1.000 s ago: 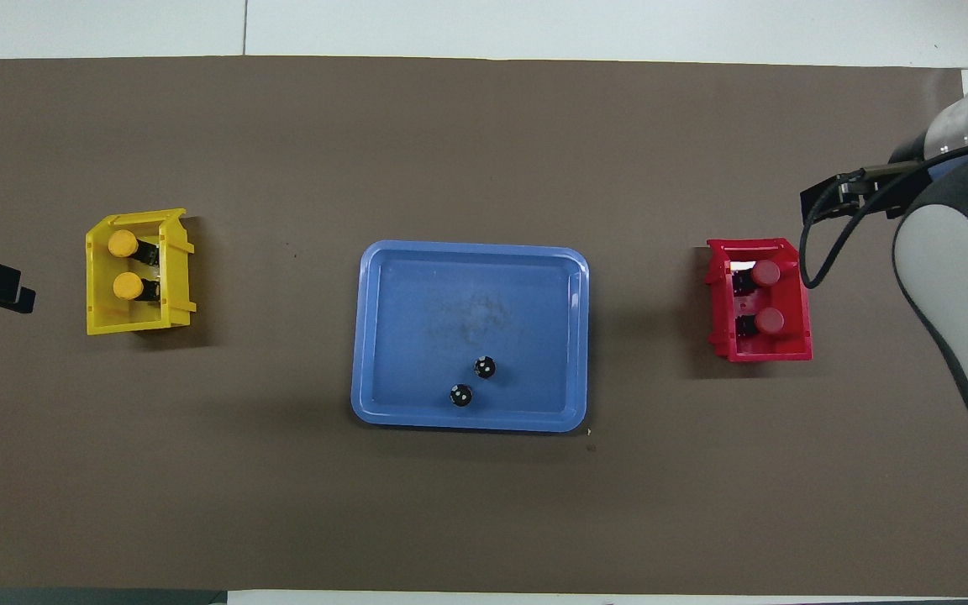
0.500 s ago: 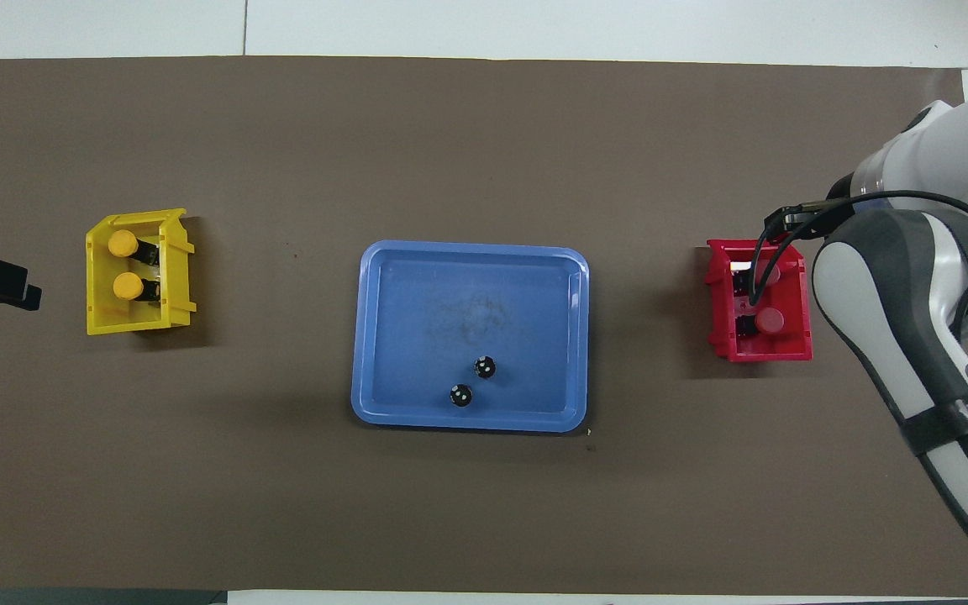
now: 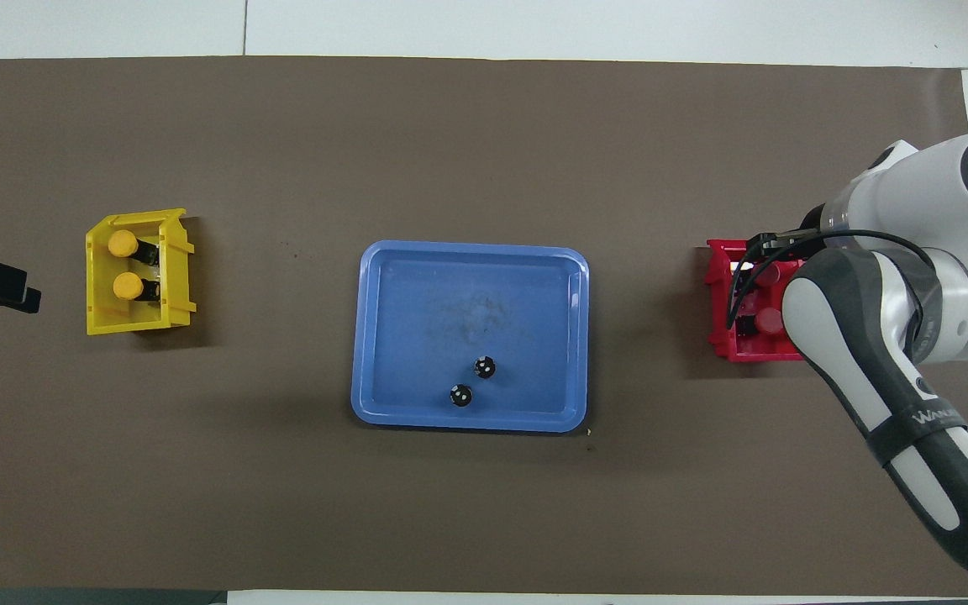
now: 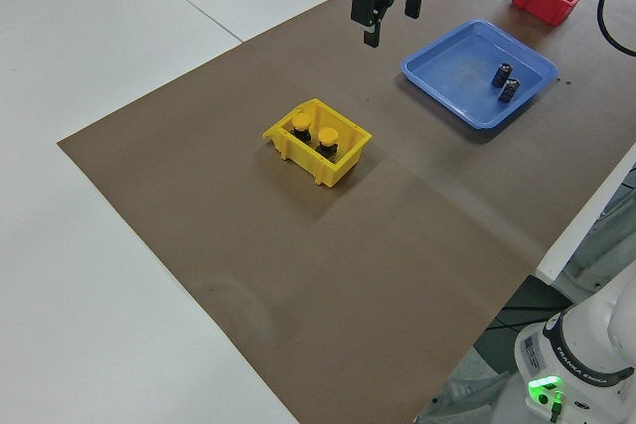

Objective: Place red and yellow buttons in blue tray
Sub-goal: 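Reach the right gripper into the red bin and grasp a red button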

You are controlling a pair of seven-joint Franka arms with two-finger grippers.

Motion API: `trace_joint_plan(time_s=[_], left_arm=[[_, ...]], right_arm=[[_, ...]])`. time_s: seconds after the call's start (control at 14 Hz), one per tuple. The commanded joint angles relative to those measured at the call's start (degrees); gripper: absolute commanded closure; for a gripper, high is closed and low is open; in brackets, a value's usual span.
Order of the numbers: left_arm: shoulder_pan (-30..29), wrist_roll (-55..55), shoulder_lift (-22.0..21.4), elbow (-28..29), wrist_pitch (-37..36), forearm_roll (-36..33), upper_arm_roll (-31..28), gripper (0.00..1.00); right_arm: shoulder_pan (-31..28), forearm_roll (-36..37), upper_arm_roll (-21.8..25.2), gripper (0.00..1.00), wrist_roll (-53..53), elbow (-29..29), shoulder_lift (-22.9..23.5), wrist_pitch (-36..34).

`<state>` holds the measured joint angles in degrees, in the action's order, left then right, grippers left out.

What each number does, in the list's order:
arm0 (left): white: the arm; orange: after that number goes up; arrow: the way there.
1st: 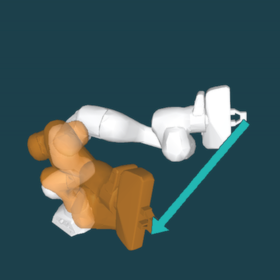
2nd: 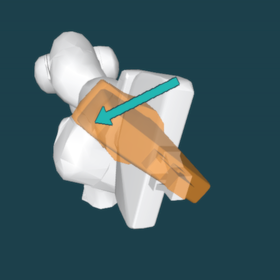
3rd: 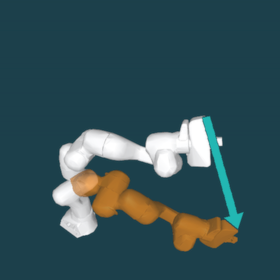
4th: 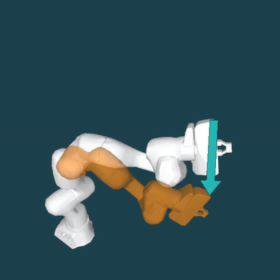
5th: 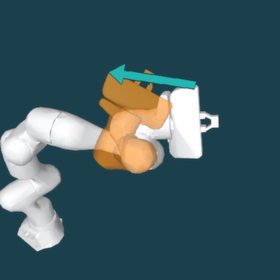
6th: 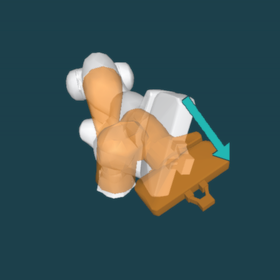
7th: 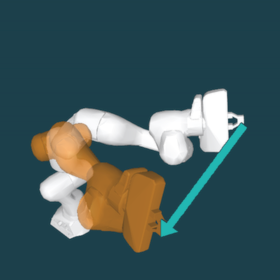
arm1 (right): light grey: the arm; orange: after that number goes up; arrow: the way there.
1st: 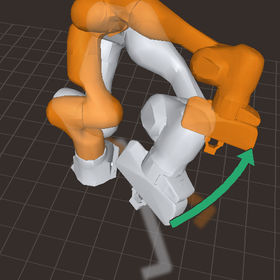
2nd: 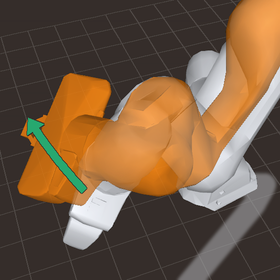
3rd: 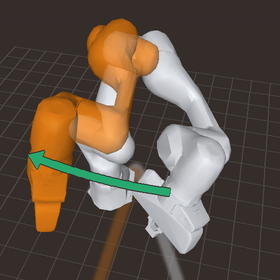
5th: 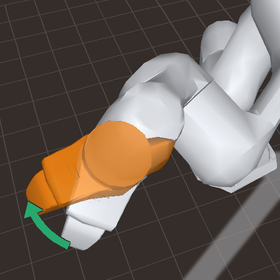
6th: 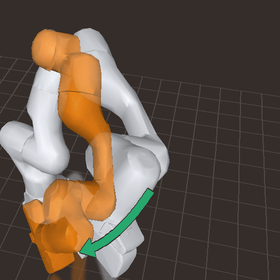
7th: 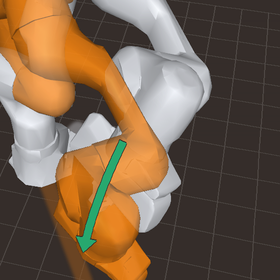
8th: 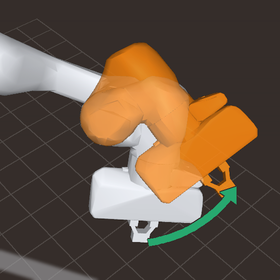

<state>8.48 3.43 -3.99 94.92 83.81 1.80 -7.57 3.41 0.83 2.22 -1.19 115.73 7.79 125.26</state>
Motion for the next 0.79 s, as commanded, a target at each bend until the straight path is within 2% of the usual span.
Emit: trace_joint_plan(time_s=[0.0,0.21,0.71], left_arm=[[-0.66,0.44,-1.99,2.38,1.35,-1.36,0.10,0.00],[-0.66,0.53,-1.99,2.46,1.35,-1.36,0.10,0.00],[-0.66,0.53,-2.07,2.73,1.18,-1.36,0.10,0.00]], right_arm=[[-0.16,0.05,-0.29,0.32,1.02,2.65,-1.03,1.65],[-0.16,0.05,-0.29,0.32,1.01,5.55,-1.55,4.98],[0.11,0.05,-0.29,0.37,0.93,6.17,-0.50,7.01]])
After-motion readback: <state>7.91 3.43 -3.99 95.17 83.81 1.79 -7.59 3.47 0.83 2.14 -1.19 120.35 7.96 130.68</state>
